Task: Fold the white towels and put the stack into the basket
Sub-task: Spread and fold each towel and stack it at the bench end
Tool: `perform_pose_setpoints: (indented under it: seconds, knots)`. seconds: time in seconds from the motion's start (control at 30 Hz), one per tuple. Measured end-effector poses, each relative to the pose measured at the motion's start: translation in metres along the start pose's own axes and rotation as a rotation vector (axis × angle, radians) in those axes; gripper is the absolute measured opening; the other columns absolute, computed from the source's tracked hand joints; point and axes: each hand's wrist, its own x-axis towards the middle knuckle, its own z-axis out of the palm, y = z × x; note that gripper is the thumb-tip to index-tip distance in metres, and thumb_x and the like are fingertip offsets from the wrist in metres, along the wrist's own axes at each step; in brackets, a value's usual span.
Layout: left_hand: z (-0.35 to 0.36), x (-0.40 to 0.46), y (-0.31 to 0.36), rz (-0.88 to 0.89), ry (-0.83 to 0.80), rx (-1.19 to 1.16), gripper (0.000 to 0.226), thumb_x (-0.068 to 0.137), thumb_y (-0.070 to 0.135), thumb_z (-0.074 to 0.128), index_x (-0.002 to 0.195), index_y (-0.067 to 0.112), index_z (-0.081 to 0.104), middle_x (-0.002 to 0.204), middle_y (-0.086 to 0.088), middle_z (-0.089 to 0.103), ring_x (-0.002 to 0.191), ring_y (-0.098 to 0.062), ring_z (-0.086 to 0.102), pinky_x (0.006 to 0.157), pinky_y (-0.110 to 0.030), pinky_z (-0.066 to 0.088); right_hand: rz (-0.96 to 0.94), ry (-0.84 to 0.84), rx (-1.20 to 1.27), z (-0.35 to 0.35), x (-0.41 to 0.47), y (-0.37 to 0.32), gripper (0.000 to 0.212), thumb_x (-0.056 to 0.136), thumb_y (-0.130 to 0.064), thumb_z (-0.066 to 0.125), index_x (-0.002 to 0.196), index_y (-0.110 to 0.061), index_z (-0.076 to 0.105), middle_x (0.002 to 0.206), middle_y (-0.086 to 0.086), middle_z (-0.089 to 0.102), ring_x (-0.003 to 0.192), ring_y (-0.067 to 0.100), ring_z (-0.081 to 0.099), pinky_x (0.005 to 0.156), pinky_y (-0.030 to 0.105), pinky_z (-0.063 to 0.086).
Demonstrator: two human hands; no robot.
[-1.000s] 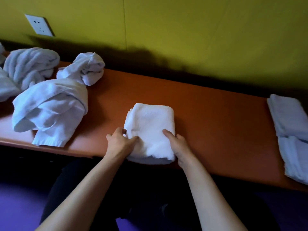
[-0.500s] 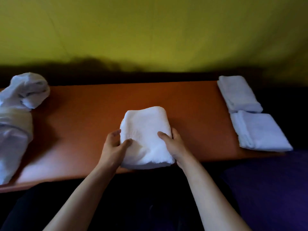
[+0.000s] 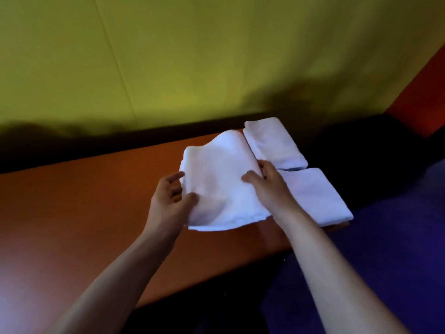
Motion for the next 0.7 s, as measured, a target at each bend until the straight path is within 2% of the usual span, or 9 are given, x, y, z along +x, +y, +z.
perform_pose_setpoints:
  seconds: [0.1,0.2,0.3,0.4,0.47,0.5,0.57,0.63,0.7]
  knots:
    - [0.041,0.028,0.022,0.077,-0.088,-0.007,0.067,0.064,0.016,0.065,0.129,0.024,0.054,0.108,-0.009,0.069,0.089,-0.021,0.072,0.070,-0.039,0.058,0.013,0.054,-0.001,-0.039,0.038,-0.010,0.041,0.080,-0.023,0.066,0.120,-0.023,0.057,0.104,-0.005,0.064,0.097,0.016,0.062,0.086,0.038,0.054]
    - [0.084,0.058,0.044,0.161,-0.165,0.029,0.067,0.063,0.014,0.065,0.128,0.025,0.051,0.105,-0.010,0.065,0.076,-0.012,0.067,0.060,-0.030,0.056,-0.062,0.097,-0.018,-0.074,0.075,-0.018,0.046,0.072,-0.027,0.068,0.117,-0.023,0.063,0.109,-0.001,0.069,0.096,0.019,0.067,0.082,0.037,0.056]
    - [0.126,0.091,0.059,0.221,-0.190,0.088,0.072,0.060,0.015,0.065,0.131,0.022,0.050,0.098,-0.002,0.060,0.075,-0.007,0.062,0.058,-0.026,0.055,-0.166,0.143,-0.089,-0.102,0.114,-0.017,0.041,0.074,-0.026,0.069,0.115,-0.025,0.068,0.108,-0.003,0.073,0.100,0.020,0.069,0.088,0.040,0.057]
    - [0.162,0.122,0.063,0.263,-0.189,0.150,0.067,0.073,0.007,0.070,0.135,0.020,0.049,0.095,0.000,0.058,0.072,-0.006,0.059,0.055,-0.021,0.052,-0.222,0.194,-0.135,-0.122,0.151,-0.009,0.047,0.082,-0.020,0.070,0.128,-0.025,0.063,0.118,-0.005,0.068,0.107,0.016,0.065,0.091,0.032,0.054]
    - [0.180,0.143,0.055,0.278,-0.163,0.218,0.062,0.081,0.003,0.068,0.136,0.021,0.048,0.091,0.000,0.057,0.070,-0.010,0.060,0.054,-0.019,0.051,-0.230,0.243,-0.201,-0.130,0.174,-0.001,0.054,0.080,-0.023,0.071,0.132,-0.027,0.057,0.125,-0.004,0.064,0.111,0.016,0.061,0.094,0.033,0.052]
    - [0.187,0.153,0.046,0.283,-0.175,0.269,0.060,0.082,0.006,0.069,0.136,0.022,0.048,0.094,-0.002,0.059,0.075,-0.016,0.063,0.060,-0.023,0.054,-0.235,0.245,-0.263,-0.133,0.184,0.005,0.054,0.080,-0.024,0.070,0.132,-0.028,0.057,0.126,-0.003,0.063,0.112,0.018,0.061,0.096,0.035,0.052]
    - [0.199,0.169,0.021,0.295,-0.234,0.468,0.056,0.086,0.019,0.070,0.139,0.024,0.050,0.115,-0.012,0.063,0.100,-0.030,0.065,0.083,-0.034,0.056,-0.243,0.247,-0.465,-0.131,0.199,0.023,0.050,0.083,-0.025,0.066,0.133,-0.027,0.057,0.129,0.002,0.062,0.116,0.024,0.059,0.100,0.037,0.048]
    - [0.205,0.176,-0.004,0.291,-0.297,0.652,0.047,0.096,0.027,0.060,0.142,0.025,0.052,0.138,-0.016,0.054,0.124,-0.033,0.055,0.102,-0.036,0.046,-0.257,0.258,-0.615,-0.123,0.206,0.043,0.045,0.091,-0.027,0.059,0.135,-0.027,0.057,0.134,0.010,0.057,0.122,0.031,0.055,0.103,0.037,0.045]
    - [0.206,0.177,-0.015,0.287,-0.315,0.668,0.045,0.102,0.029,0.051,0.146,0.027,0.049,0.150,-0.014,0.044,0.137,-0.030,0.043,0.111,-0.031,0.035,-0.289,0.285,-0.673,-0.116,0.209,0.059,0.043,0.096,-0.029,0.052,0.138,-0.029,0.056,0.135,0.013,0.055,0.123,0.034,0.054,0.102,0.038,0.044]
